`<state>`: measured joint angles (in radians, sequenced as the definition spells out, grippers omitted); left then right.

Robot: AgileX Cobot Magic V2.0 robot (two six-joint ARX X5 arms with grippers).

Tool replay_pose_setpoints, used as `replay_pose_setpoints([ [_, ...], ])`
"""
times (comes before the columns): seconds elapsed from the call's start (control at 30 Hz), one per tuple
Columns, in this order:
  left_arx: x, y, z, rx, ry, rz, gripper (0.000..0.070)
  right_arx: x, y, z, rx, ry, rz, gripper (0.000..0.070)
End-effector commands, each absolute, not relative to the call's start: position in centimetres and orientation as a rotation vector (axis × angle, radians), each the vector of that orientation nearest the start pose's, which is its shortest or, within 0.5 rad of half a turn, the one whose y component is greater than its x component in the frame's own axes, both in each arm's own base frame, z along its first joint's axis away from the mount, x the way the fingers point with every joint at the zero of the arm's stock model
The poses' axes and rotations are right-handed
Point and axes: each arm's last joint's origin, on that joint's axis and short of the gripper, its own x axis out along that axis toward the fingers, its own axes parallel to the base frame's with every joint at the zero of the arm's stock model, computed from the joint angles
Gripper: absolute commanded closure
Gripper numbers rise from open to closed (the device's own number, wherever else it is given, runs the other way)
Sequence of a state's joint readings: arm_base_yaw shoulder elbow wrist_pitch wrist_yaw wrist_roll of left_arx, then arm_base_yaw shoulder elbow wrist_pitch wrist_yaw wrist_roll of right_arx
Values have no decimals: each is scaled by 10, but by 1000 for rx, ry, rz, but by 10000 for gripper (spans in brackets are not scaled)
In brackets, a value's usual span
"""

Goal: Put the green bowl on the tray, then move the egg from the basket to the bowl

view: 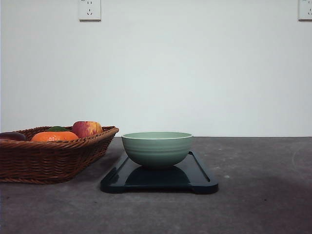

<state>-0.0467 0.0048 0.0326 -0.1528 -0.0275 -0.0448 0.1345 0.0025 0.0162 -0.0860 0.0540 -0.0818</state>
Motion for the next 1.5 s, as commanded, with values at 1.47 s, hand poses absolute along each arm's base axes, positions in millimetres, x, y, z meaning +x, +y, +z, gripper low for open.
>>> replay_pose_setpoints([
  [1.47, 96, -4, 154, -40, 131, -13, 677, 96, 11, 160, -93, 62, 83, 676],
])
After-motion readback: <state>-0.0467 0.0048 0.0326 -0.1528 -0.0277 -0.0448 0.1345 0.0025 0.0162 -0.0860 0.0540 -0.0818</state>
